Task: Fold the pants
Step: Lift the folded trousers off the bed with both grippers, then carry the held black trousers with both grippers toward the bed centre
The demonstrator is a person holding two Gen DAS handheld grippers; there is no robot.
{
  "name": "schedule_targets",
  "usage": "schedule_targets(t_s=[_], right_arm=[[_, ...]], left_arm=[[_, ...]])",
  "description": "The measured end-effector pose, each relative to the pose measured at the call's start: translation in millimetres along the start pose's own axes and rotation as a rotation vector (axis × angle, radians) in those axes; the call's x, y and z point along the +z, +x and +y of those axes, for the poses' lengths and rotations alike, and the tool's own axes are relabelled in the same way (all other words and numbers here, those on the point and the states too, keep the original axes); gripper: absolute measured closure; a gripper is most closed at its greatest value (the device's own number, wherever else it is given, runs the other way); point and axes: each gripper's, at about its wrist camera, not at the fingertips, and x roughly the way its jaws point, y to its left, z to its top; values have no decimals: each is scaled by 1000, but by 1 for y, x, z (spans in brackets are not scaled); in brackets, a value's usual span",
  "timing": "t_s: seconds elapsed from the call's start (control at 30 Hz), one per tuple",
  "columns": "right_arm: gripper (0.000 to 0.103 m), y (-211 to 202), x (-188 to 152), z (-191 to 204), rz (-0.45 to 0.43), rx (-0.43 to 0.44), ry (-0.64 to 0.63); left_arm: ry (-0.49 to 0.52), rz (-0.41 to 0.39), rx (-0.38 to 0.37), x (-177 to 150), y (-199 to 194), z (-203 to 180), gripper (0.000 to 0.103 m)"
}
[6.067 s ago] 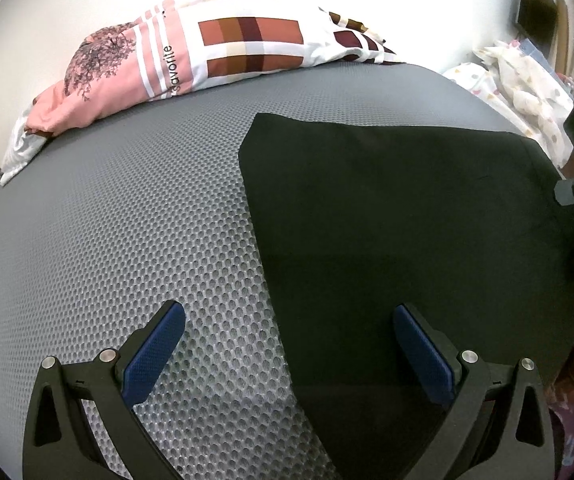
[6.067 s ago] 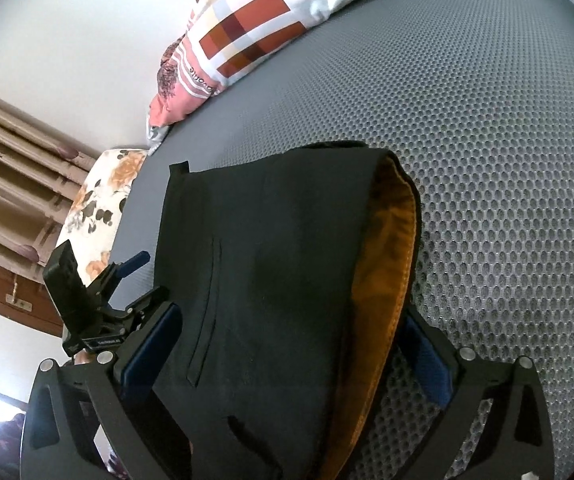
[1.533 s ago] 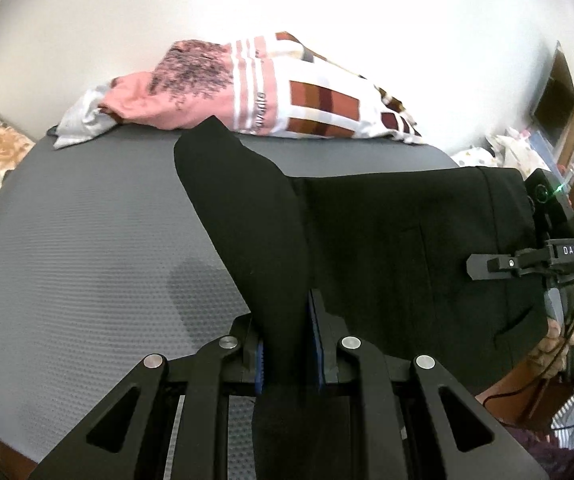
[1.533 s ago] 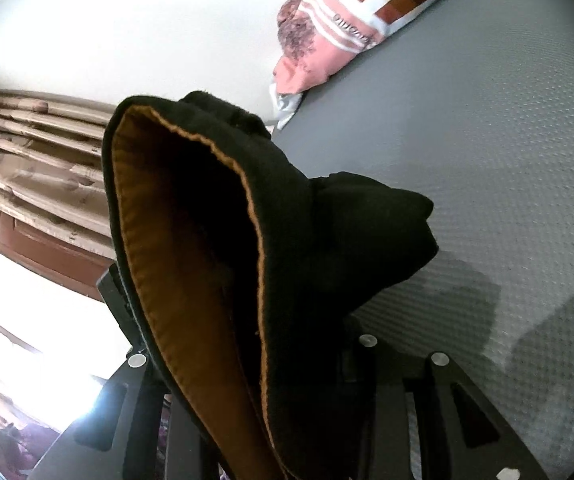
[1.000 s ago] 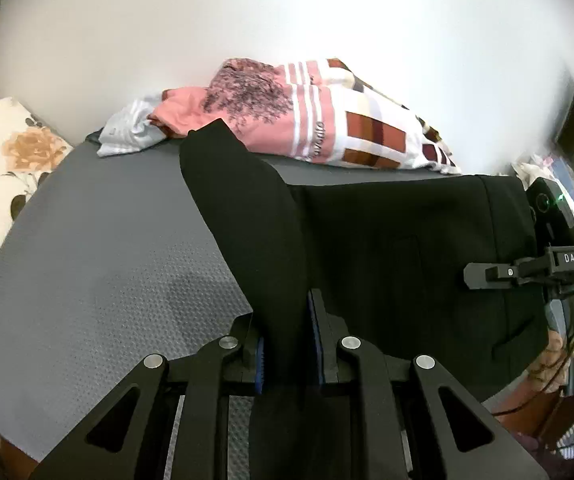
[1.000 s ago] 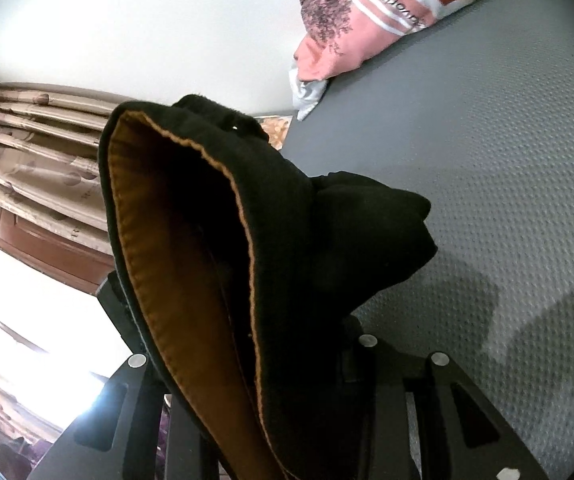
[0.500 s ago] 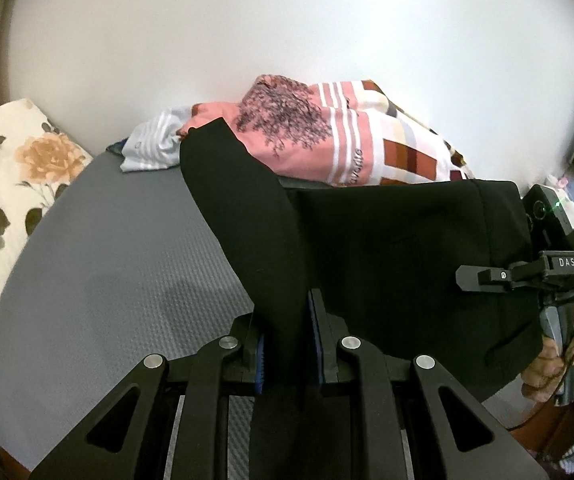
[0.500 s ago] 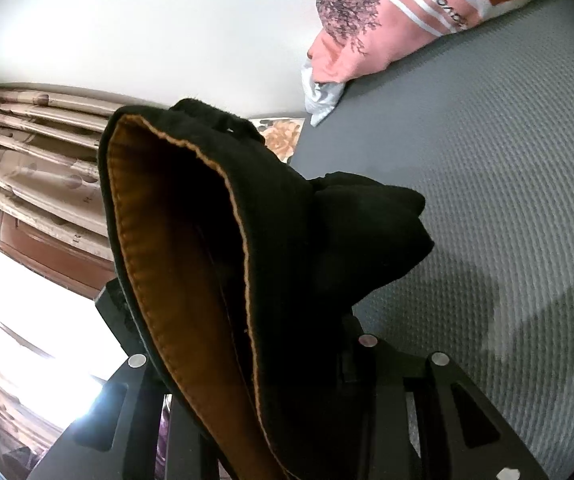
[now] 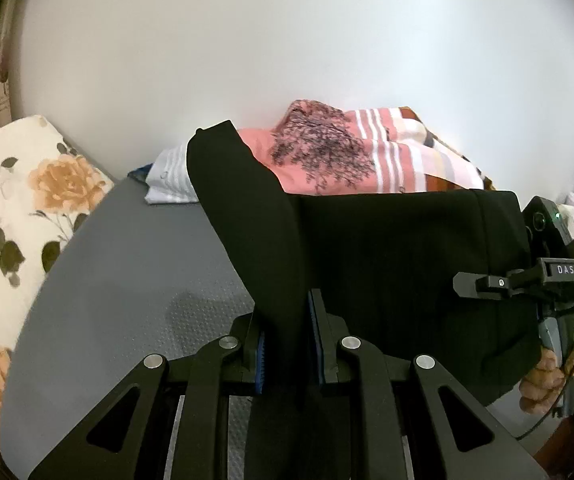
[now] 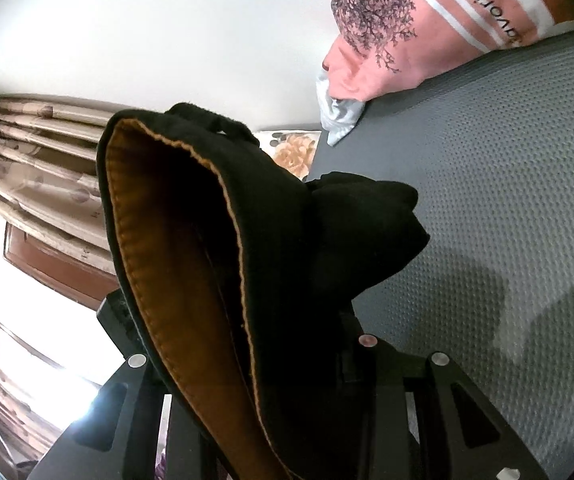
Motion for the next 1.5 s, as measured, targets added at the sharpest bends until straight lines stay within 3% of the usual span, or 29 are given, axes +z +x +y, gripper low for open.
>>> schedule_targets(t_s=[0.3, 0.77, 1.5], right_arm=[[73, 17, 14, -6, 13, 18, 17], [73, 28, 9, -10, 32, 17, 45], [74, 39, 21, -17, 35, -1, 56]], left_arm=[[8, -5, 34, 13, 20, 20, 85], [-12, 6, 62, 13, 42, 49, 85], [-1, 19, 112, 14, 61, 65, 85]])
